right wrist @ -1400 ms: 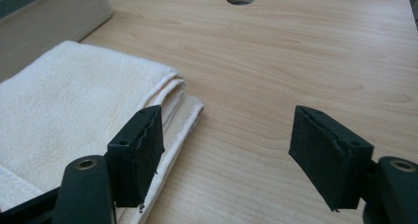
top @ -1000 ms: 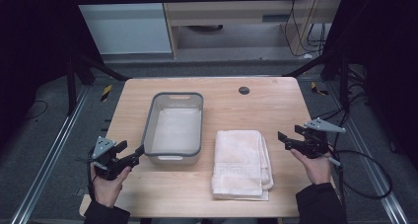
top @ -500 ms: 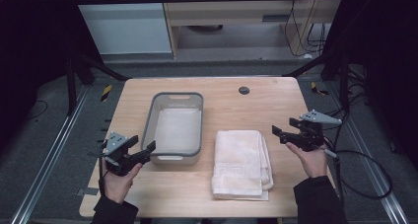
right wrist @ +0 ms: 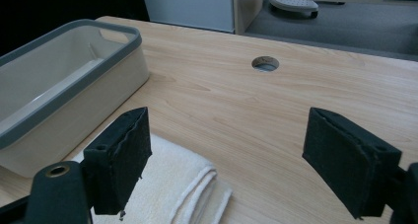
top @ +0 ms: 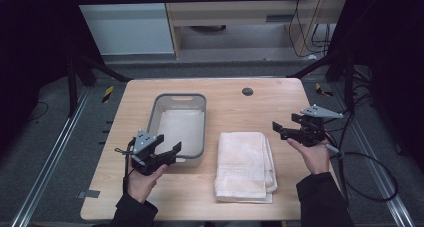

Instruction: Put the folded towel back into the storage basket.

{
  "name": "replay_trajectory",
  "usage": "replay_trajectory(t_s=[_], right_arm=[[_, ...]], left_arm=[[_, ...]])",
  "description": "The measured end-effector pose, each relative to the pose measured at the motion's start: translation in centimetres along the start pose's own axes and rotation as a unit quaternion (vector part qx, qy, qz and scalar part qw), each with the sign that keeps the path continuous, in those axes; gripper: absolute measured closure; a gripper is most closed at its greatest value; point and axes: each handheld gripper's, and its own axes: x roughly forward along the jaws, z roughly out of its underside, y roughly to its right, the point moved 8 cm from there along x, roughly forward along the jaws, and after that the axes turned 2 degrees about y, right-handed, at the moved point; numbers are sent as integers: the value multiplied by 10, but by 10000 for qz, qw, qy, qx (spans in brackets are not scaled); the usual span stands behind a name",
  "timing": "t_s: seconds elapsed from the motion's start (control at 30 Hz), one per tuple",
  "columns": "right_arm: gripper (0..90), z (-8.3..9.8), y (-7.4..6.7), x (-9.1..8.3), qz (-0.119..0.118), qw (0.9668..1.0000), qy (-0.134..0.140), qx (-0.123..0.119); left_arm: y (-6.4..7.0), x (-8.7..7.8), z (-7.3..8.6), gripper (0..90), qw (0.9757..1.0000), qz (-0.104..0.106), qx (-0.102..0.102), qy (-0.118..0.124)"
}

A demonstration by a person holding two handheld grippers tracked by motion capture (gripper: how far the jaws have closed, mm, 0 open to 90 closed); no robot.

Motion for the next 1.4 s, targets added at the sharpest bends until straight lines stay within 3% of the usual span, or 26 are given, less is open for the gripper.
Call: replay_trajectory(t_s=[0.27, 0.63, 1.07, 1.4], right_arm=[[179, 3, -3, 11, -19, 9999, -83, -57], [173, 11, -11, 20, -120, 9998, -155, -54], [188, 33, -11, 26, -222, 9993, -288, 37], [207, 48, -12, 34, -241, 9985, -480, 96]], left_arm=[[30, 11, -3, 293, 9995, 312, 82, -37], [62, 26, 7, 289, 9979, 443, 384, -259], [87, 32, 29, 298, 9947, 670, 530, -567], [92, 32, 43, 307, 9931, 712, 592, -716]])
